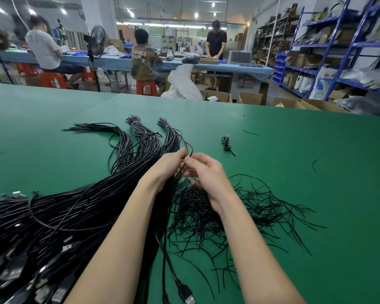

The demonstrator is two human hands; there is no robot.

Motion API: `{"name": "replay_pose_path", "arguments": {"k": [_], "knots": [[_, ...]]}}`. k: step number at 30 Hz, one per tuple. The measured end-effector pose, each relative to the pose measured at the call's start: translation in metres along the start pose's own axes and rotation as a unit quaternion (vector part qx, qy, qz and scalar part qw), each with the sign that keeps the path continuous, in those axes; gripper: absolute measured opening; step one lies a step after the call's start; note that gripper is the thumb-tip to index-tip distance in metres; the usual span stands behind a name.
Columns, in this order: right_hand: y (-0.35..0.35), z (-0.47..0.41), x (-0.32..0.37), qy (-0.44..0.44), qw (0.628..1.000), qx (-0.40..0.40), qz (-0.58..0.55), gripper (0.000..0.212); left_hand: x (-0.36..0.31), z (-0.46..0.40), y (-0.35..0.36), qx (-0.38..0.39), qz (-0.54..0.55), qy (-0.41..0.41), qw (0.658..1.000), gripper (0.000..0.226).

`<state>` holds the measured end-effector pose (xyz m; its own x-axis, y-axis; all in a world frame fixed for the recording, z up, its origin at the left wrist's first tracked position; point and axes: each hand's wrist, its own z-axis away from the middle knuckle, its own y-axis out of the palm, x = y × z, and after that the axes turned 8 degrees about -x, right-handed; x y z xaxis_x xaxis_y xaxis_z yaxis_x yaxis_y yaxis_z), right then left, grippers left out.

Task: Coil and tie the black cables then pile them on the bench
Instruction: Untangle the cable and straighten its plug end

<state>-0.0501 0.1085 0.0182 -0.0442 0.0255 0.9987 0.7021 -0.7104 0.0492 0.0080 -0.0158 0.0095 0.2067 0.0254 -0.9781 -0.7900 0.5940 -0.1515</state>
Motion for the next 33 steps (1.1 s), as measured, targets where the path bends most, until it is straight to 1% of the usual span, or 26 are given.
{"name": "replay_pose_path", "arguments": {"k": [1,4,6,8,12,14,16,18,19,20,21,22,23,24,26,28,30,31,33], "knots": [[-0.002,0.002,0.005,0.008,1.000,0.005,-0.013,0.005,0.004,-0.002,-0.002,-0.003,-0.038,0.000,0.999,0.047],[-0.015,0.007,0.027,0.007,0.998,-0.014,-0.059,0.009,0.013,-0.006,-0.007,-0.008,-0.174,0.045,0.984,0.045],[-0.027,0.013,0.045,-0.005,0.996,-0.016,-0.090,0.010,0.017,-0.006,-0.006,-0.008,-0.269,0.091,0.959,0.036],[-0.036,0.021,0.064,-0.026,0.995,-0.009,-0.098,0.010,0.021,-0.006,-0.004,-0.012,-0.336,0.134,0.932,0.024],[-0.058,0.035,0.097,-0.071,0.984,-0.017,-0.160,0.010,0.029,-0.006,-0.001,-0.023,-0.359,0.184,0.915,0.021],[-0.070,0.038,0.103,-0.087,0.984,-0.039,-0.152,0.009,0.029,-0.006,-0.002,-0.035,-0.361,0.196,0.911,0.025],[-0.078,0.035,0.096,-0.080,0.990,-0.069,-0.097,0.007,0.025,-0.004,-0.001,-0.046,-0.367,0.215,0.904,0.027],[-0.082,0.027,0.081,-0.057,0.991,-0.116,-0.017,0.007,0.011,0.001,0.001,-0.072,-0.369,0.252,0.892,0.019],[-0.086,0.023,0.075,-0.051,0.987,-0.147,0.030,0.007,0.001,0.006,0.001,-0.081,-0.354,0.271,0.891,0.013],[-0.089,0.020,0.070,-0.049,0.982,-0.173,0.060,0.006,-0.010,0.011,0.002,-0.068,-0.321,0.277,0.903,0.009],[-0.093,0.017,0.068,-0.046,0.979,-0.191,0.063,0.005,-0.023,0.018,0.003,-0.029,-0.275,0.261,0.925,0.012],[-0.097,0.015,0.067,-0.039,0.978,-0.199,0.045,0.005,-0.035,0.026,0.005,0.033,-0.226,0.229,0.946,0.018],[-0.101,0.013,0.067,-0.032,0.979,-0.198,0.017,0.007,-0.046,0.035,0.008,0.110,-0.191,0.195,0.956,0.024],[-0.103,0.013,0.068,-0.029,0.981,-0.193,-0.010,0.008,-0.055,0.044,0.013,0.189,-0.174,0.164,0.952,0.030],[-0.105,0.015,0.071,-0.030,0.980,-0.188,-0.061,0.009,-0.064,0.059,0.025,0.331,-0.174,0.097,0.922,0.048],[-0.106,0.019,0.075,-0.026,0.969,-0.197,-0.148,0.010,-0.066,0.072,0.038,0.440,-0.193,0.018,0.877,0.073],[-0.108,0.023,0.080,-0.013,0.943,-0.201,-0.267,0.015,-0.063,0.078,0.047,0.516,-0.189,-0.032,0.835,0.096],[-0.110,0.025,0.083,-0.007,0.928,-0.194,-0.317,0.017,-0.063,0.079,0.050,0.544,-0.167,-0.042,0.821,0.102],[-0.115,0.029,0.091,0.003,0.907,-0.169,-0.385,0.017,-0.064,0.079,0.052,0.576,-0.099,-0.051,0.810,0.100]]}}
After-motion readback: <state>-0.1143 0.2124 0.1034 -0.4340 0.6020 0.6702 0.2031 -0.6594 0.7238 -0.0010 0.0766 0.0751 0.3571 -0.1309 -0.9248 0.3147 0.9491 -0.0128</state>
